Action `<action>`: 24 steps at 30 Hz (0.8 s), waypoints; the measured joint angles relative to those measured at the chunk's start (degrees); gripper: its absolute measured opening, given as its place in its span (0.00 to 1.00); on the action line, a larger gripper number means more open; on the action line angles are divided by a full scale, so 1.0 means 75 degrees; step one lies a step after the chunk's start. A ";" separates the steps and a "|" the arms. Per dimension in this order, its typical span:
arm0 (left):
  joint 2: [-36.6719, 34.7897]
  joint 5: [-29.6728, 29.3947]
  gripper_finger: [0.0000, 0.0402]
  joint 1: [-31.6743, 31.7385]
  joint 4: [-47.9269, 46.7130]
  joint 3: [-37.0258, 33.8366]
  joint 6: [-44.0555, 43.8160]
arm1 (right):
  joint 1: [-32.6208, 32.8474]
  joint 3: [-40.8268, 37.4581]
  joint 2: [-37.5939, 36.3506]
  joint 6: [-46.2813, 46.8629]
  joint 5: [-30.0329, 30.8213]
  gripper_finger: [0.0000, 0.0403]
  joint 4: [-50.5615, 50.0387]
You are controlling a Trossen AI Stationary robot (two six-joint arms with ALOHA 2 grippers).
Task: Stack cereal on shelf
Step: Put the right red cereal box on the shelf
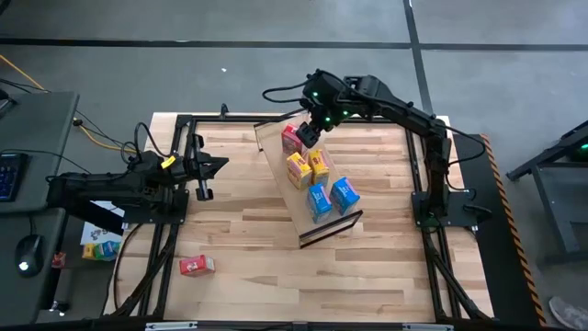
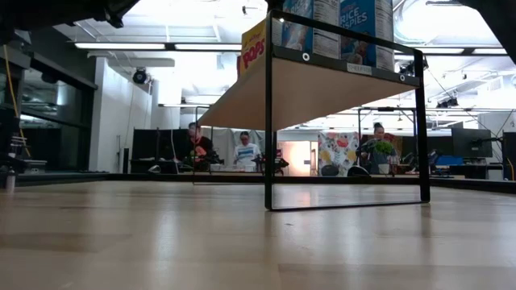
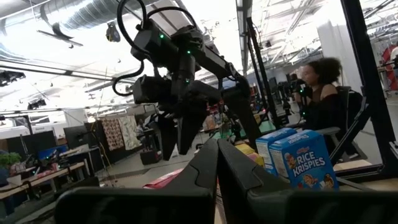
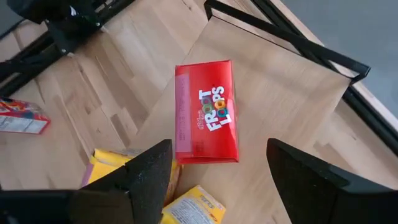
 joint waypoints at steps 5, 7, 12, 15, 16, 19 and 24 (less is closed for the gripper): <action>0.0003 -0.0001 0.00 0.0000 -0.0021 0.0000 0.0058 | 0.0000 0.0000 0.0000 -0.0349 0.0010 0.63 -0.0026; 0.0003 -0.0001 0.00 0.0000 -0.0021 0.0000 0.0061 | 0.0000 0.0000 0.0000 -0.0499 0.0013 0.63 -0.0179; 0.0000 -0.0001 0.00 0.0000 -0.0065 0.0000 0.0054 | 0.0006 0.0000 0.0000 -0.0567 0.0446 0.63 -0.0935; 0.0003 -0.0001 0.00 0.0000 -0.0102 0.0000 -0.0005 | 0.0028 -0.0003 0.0000 -0.0577 0.0588 0.63 -0.1127; 0.0003 -0.0001 0.00 0.0000 -0.0100 0.0000 -0.0012 | 0.0033 -0.0003 0.0000 -0.0608 0.0563 0.63 -0.1121; 0.0003 -0.0001 0.00 0.0000 -0.0097 0.0000 -0.0079 | 0.0092 -0.0003 0.0000 -0.0829 0.0504 0.62 -0.0915; 0.0003 -0.0004 0.00 0.0000 -0.0094 0.0000 -0.0076 | 0.0255 -0.0003 0.0000 -0.1425 0.0103 0.52 0.0403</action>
